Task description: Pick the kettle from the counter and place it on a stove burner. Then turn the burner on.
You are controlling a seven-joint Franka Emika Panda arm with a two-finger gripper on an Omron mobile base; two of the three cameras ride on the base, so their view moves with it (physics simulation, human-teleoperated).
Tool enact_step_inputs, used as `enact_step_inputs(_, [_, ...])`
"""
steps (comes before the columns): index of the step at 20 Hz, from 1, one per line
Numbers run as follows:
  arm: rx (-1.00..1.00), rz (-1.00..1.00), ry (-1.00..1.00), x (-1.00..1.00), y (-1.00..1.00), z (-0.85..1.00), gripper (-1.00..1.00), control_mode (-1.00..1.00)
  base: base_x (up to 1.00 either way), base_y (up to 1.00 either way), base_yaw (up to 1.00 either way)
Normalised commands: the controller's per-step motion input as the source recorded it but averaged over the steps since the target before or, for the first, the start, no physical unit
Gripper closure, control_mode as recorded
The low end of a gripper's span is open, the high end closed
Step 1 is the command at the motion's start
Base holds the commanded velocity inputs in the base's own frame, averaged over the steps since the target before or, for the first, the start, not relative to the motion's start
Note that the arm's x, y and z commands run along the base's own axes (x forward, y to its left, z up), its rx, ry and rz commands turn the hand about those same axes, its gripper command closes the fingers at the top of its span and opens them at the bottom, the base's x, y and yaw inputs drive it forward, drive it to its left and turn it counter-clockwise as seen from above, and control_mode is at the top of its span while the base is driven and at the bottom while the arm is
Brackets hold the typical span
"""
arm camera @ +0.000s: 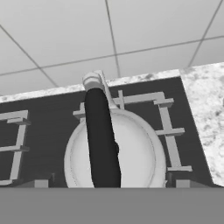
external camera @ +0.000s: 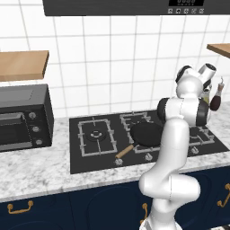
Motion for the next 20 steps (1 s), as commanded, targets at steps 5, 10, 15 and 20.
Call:
enact_step_inputs(5, [-0.01,0.0,0.01,-0.3,0.18,0.39,-1.0,-1.0,0.0,0.0,0.0])
enact_step_inputs(10, [-0.03,0.0,0.01,-0.45,0.25,0.24,-1.0,-1.0,0.0,0.0,0.0])
enact_step_inputs(15, [-0.02,0.0,0.16,-0.99,0.45,0.07,-1.0,-1.0,0.0,0.0,0.0])
enact_step_inputs(20, [-0.01,0.04,0.32,-1.0,0.55,-0.22,-1.0,-1.0,0.0,0.0,0.0])
